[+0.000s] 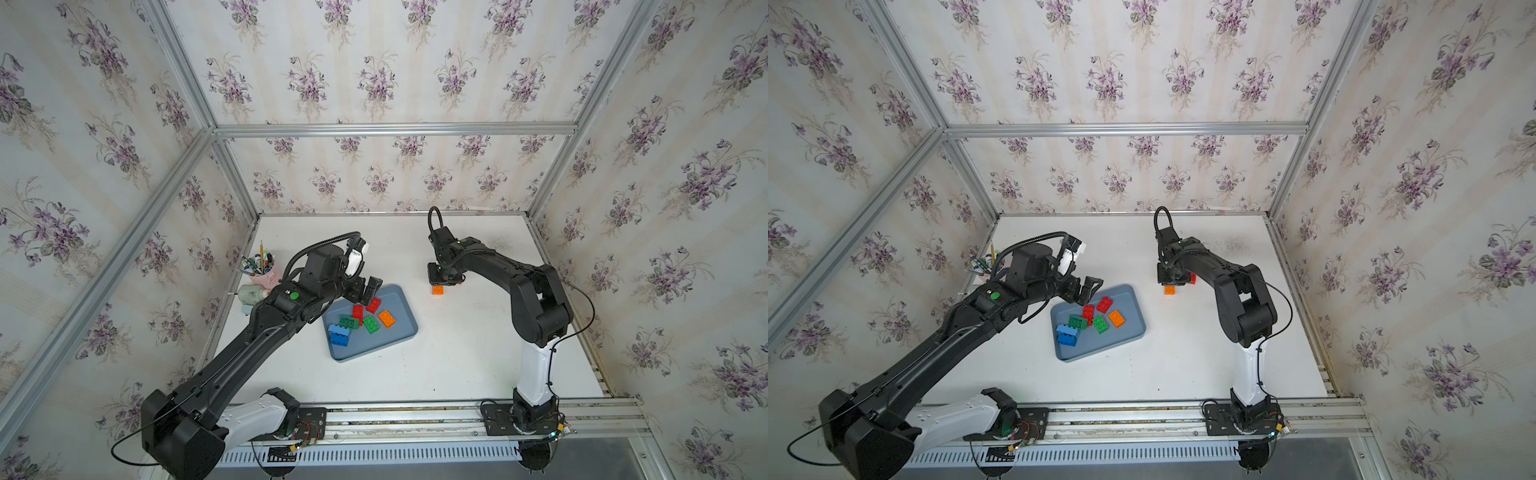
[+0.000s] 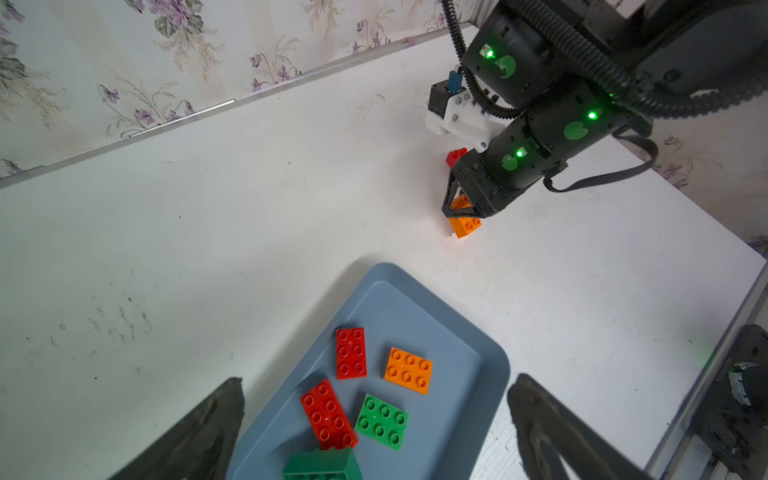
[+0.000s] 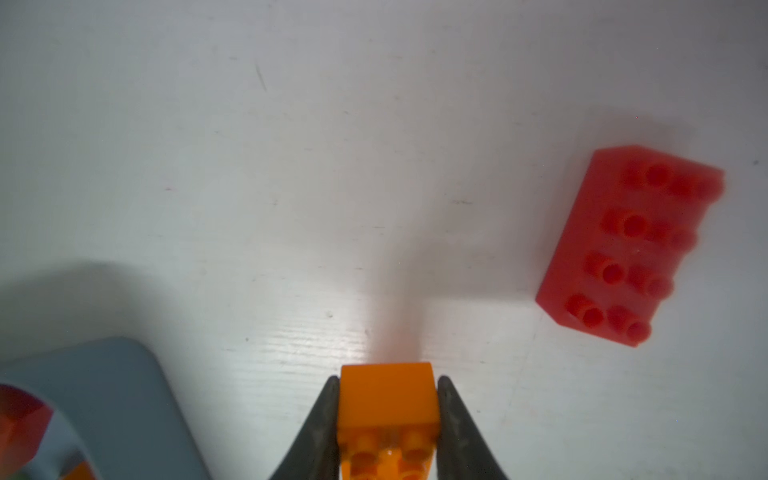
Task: Assemble a rectangle with lego
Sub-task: Adjust the lego brick at the center of the board.
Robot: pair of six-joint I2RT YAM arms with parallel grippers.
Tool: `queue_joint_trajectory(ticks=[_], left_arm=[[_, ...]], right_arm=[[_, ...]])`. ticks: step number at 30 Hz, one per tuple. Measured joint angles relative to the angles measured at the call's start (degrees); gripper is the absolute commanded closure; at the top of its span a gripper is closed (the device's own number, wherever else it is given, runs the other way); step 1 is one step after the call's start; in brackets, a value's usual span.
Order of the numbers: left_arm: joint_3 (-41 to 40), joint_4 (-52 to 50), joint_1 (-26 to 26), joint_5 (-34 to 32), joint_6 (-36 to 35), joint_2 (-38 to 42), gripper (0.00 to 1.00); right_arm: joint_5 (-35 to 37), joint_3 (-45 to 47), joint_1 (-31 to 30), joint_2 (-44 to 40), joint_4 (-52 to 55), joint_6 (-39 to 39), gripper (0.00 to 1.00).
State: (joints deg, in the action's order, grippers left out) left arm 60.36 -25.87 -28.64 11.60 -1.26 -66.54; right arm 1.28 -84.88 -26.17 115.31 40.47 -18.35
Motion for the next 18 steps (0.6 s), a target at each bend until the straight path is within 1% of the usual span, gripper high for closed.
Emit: queue_joint_trajectory(ticks=[6,11,16,18], left_arm=[[0.0,0.0,-0.5,0.7,-0.4,-1.0,0.00],[0.2,-0.1,-0.6,1.5,-0.4,-1.9,0.00],[0.8,-0.7,-2.4,1.3,-0.3,-3.1,0.00],[0.8,-0.9,-3.7,0.2,0.7,-3.4,0.00]], right_arm=[[2.1,-0.7,0.1,3.5,0.2,0.8,0.69],[3.0,-1.1,-0.1,4.1,0.2,1.7,0.66],[4.2,-1.4,0.0,4.3,0.3,2.0,0.46],[4.7,-1.4,0.0,3.7,0.5,2.1,0.42]])
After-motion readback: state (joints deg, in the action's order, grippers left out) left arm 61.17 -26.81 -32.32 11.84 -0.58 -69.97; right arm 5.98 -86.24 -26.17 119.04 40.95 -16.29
